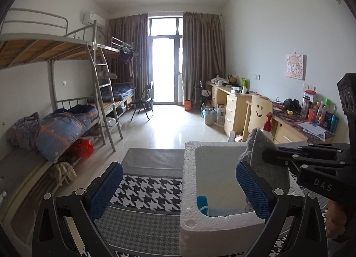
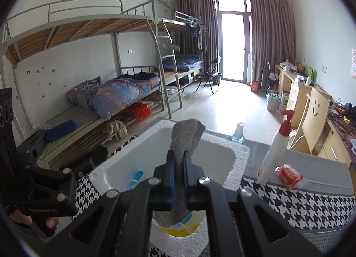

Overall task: Organize soft objects
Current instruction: 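Lower the grey cloth into the foam box and open the right tool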

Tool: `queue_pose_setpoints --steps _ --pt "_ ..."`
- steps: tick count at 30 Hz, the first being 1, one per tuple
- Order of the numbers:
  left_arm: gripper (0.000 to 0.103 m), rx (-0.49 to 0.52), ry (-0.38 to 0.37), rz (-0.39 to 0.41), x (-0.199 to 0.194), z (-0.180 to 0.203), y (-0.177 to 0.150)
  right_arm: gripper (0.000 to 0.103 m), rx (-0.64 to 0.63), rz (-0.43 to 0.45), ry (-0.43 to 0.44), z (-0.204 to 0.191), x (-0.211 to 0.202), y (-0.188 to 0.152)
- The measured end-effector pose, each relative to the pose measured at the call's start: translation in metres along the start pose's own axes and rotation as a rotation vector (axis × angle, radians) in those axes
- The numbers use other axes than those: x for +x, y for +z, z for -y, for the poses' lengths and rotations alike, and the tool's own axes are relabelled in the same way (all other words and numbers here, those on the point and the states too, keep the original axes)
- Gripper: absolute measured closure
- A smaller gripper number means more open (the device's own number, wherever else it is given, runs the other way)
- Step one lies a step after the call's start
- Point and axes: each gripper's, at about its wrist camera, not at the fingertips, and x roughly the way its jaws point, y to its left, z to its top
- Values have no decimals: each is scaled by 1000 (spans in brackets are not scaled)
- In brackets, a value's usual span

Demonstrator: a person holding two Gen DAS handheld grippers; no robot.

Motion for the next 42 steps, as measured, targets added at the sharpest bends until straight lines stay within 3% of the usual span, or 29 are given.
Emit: queue_pose_setpoints --steps 9,10,11,13,25,32,35,37,42 --pt "1 -4 -3 -1 -1 -4 -2 91 2 -77 15 -2 18 -4" --pt "1 -5 -3 -1 -2 -4 -2 80 3 -89 18 -2 20 -5" --pt "1 -8 -2 -1 -2 -5 -2 60 7 -102 25 -1 22 -5" --pt "1 -10 -1 -1 -2 -5 -2 36 28 -110 44 2 23 -6" --pt "1 -3 -12 8 -11 0 0 36 25 -80 40 2 7 -6" --pt "1 26 -28 31 -22 11 3 27 21 -40 28 4 -12 -7" --pt "1 24 -37 40 -26 13 7 11 21 -6 -2 6 -21 -7" --pt "1 24 -41 46 -29 14 8 6 21 19 -30 9 -27 -7" --pt "1 26 -48 59 -35 16 9 5 38 30 -50 16 -36 -10"
